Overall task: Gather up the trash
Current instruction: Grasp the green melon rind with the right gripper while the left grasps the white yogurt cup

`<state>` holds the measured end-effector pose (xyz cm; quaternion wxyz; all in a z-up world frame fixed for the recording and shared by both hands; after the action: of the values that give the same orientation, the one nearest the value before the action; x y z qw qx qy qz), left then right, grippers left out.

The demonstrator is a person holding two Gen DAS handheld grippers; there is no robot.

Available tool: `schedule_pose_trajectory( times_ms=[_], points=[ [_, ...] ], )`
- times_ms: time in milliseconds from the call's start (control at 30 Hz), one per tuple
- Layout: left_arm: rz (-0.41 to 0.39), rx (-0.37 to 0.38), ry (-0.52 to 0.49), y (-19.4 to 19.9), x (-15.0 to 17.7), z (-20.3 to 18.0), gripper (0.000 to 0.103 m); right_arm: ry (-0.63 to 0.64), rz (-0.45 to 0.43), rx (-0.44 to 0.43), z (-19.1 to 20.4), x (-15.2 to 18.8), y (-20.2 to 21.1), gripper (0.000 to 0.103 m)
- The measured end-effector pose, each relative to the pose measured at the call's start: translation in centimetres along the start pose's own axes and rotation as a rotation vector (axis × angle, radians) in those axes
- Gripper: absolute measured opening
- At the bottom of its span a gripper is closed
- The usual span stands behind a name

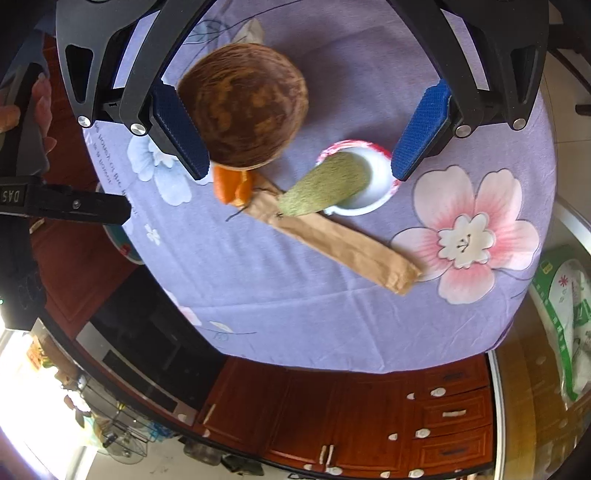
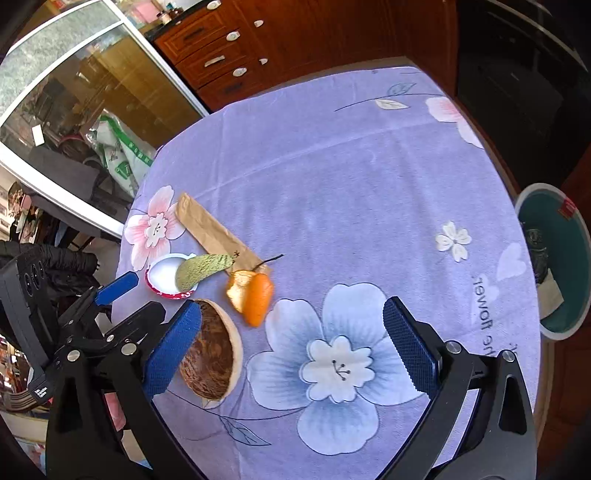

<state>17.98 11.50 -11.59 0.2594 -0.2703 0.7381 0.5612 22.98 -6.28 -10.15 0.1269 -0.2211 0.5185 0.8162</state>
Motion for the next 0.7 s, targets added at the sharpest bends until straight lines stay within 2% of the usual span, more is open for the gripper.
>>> schedule_pose_trajectory(
  times_ms=[167, 267, 333, 433, 700],
  points=[
    [0.022, -0.038, -0.002, -0.2, 1.5, 3.2, 0.099, 0.102, -0.001, -0.016, 3.4, -0.7, -2.1, 0.094],
    [0.043, -0.042, -0.002, -0.6, 2.2, 4.3, 0.099, 0.136, 0.034, -0.038, 5.3, -1.0, -3.9, 0.069],
    [0.047, -0.049, -0.003, -0.9, 2.5, 4.8, 0.099, 0.162, 0.067, -0.039, 6.3, -1.0, -5.4, 0.041],
    [0.053, -0.065, -0.007, -1.4, 2.7, 5.5, 0.099, 0.215, 0.103, -0.04, 7.9, -0.7, -7.3, 0.024],
    [0.073, -0.106, -0.014, -2.7, 3.1, 7.1, 0.099, 0.299, 0.193, -0.1, 11.2, -0.9, -11.5, 0.025]
  ],
)
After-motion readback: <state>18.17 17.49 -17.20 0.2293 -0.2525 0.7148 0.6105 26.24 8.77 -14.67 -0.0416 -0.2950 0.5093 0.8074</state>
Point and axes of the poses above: each gripper's, at about its wrist camera, not at the fingertips, and y roughly against the way its jaws point, z to its left, x to its underside, the point moved 6 cm from there along -y, roughly the way its jaws point, and after that the axes turned 11 degrees about -z, right-handed, at the moved point
